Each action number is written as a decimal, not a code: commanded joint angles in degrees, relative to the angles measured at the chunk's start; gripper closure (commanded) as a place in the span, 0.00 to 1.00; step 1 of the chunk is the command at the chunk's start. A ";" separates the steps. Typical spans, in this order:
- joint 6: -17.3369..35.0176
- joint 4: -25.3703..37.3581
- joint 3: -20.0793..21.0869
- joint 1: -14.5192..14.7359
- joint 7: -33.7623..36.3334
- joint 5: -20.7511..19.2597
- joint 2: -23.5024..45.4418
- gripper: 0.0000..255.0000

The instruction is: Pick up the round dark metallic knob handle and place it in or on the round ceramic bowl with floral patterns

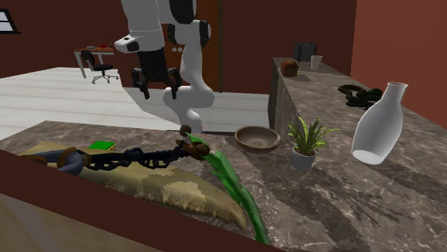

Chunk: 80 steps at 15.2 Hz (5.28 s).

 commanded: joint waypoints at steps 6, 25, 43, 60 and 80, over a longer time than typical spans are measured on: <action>6.30 -12.51 -1.17 -1.51 4.98 5.73 -6.56 0.00; 17.74 -29.63 -0.48 -2.03 9.28 12.61 -13.11 0.00; 12.33 -24.42 -0.43 -1.91 10.41 12.53 -13.43 1.00; 2.13 -11.36 1.00 -0.77 14.03 13.96 -11.11 1.00; 16.95 4.49 27.80 5.95 37.95 30.18 11.09 1.00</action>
